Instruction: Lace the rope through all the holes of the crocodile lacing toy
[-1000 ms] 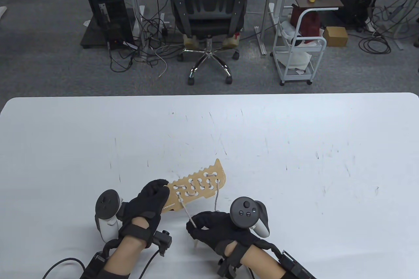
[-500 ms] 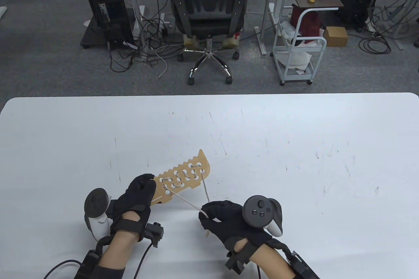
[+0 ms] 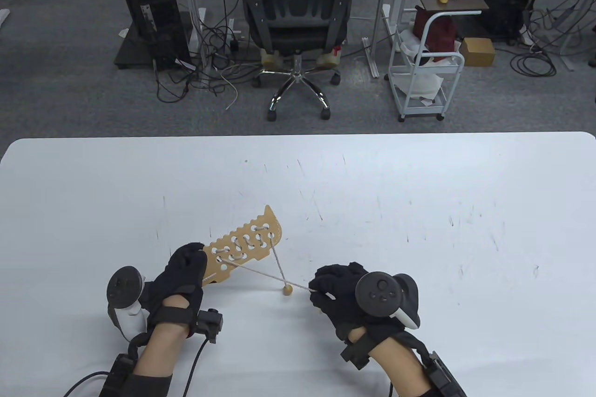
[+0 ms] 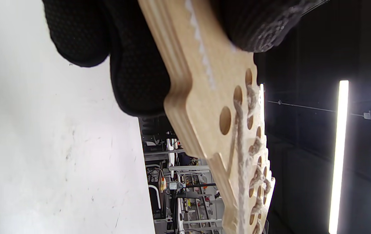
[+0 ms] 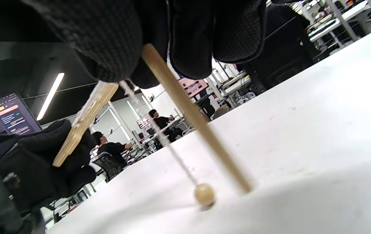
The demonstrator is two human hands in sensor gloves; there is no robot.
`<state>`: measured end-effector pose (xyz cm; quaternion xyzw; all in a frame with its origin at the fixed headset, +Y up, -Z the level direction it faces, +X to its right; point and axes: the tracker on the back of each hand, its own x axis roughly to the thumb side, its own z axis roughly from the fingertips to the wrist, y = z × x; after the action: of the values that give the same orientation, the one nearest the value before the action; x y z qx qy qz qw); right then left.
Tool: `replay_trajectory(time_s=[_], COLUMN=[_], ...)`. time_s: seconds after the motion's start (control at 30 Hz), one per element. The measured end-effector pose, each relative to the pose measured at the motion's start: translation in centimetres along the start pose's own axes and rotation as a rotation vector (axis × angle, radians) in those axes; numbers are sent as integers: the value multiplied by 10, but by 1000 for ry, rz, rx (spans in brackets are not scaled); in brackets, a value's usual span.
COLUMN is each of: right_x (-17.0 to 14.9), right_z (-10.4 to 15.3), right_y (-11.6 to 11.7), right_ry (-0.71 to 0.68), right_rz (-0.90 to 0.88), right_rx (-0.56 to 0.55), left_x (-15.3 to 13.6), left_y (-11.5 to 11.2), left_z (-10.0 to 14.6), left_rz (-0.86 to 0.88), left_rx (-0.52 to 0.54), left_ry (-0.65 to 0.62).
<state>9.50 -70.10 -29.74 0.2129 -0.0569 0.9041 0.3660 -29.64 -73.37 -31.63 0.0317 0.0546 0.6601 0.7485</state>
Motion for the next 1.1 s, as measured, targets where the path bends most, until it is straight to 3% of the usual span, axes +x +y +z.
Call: replay_trajectory(time_s=[0.27,0.43,1.1], right_x=[-1,2,39], right_z=[2,5,16], right_y=[-13,-18,-6], right_ry=[-4,-27,-250], right_rz=[16,-85,-133], right_rx=[-94,-187,-241], left_x=[0,0,2], left_y=[-2,-6,-41], left_z=[1,3,13], left_rz=[9,12,-141], left_rx=[1,-13,-177], left_ry=[6,17,22])
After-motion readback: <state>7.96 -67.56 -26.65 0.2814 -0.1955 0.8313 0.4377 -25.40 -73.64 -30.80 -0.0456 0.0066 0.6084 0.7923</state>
